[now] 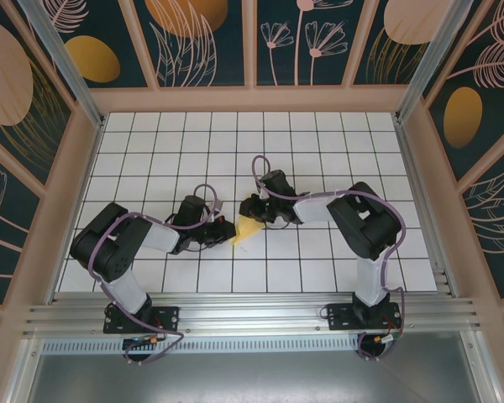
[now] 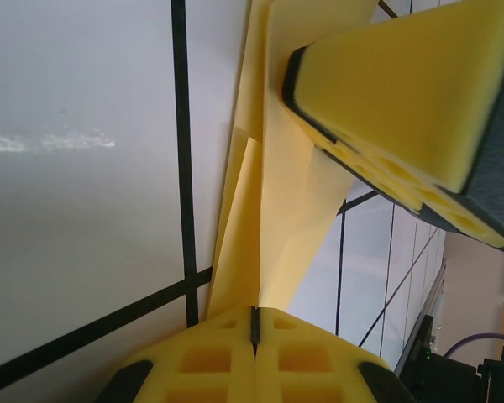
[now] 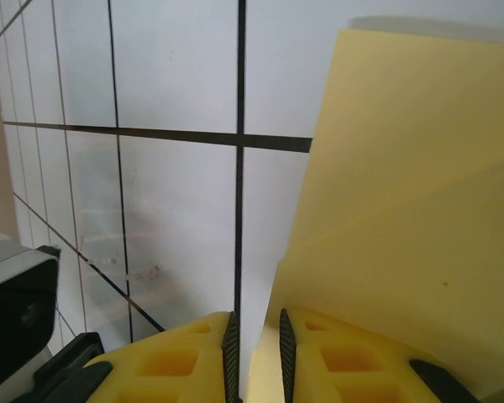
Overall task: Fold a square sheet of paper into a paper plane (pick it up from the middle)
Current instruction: Fourth fold the wing at the center of the table.
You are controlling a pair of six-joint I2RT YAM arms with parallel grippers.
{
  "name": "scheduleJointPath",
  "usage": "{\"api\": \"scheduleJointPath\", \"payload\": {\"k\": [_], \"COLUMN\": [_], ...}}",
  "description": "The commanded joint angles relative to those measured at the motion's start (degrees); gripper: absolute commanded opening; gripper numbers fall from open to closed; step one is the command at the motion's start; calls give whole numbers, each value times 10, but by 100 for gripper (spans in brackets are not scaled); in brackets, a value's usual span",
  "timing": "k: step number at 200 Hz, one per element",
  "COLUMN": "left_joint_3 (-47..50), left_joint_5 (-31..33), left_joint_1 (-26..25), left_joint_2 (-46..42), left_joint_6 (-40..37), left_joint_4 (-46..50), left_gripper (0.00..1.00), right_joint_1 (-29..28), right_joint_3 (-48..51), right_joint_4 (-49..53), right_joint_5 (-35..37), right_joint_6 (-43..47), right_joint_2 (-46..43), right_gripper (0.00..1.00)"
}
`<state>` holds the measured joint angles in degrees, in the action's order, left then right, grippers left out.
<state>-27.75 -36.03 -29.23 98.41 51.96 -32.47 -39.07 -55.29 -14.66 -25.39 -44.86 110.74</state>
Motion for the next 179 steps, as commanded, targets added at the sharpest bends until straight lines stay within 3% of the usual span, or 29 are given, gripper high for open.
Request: {"api": "scheduleJointPath", "payload": {"k": [1, 40, 152, 179], "left_joint_3": [3, 5, -5, -10], "left_joint_5": [12, 18, 18, 18], "left_joint_1": [7, 7, 7, 7], "left_joint_2": [-17, -33, -41, -39], "left_joint_6": [-23, -50, -110, -125], "left_joint_4": [34, 61, 130, 147], "left_gripper": [6, 17, 23, 19], "right_joint_1": [3, 4, 4, 4], "right_joint_3": [-12, -7, 1, 1], "right_joint_4": [-11, -11, -9, -10], "right_joint_5": [9, 14, 17, 17], "right_joint_6": [-1, -5, -9, -9], "right_joint_2": [16, 22, 24, 24], "right_gripper": [24, 24, 25, 25]}}
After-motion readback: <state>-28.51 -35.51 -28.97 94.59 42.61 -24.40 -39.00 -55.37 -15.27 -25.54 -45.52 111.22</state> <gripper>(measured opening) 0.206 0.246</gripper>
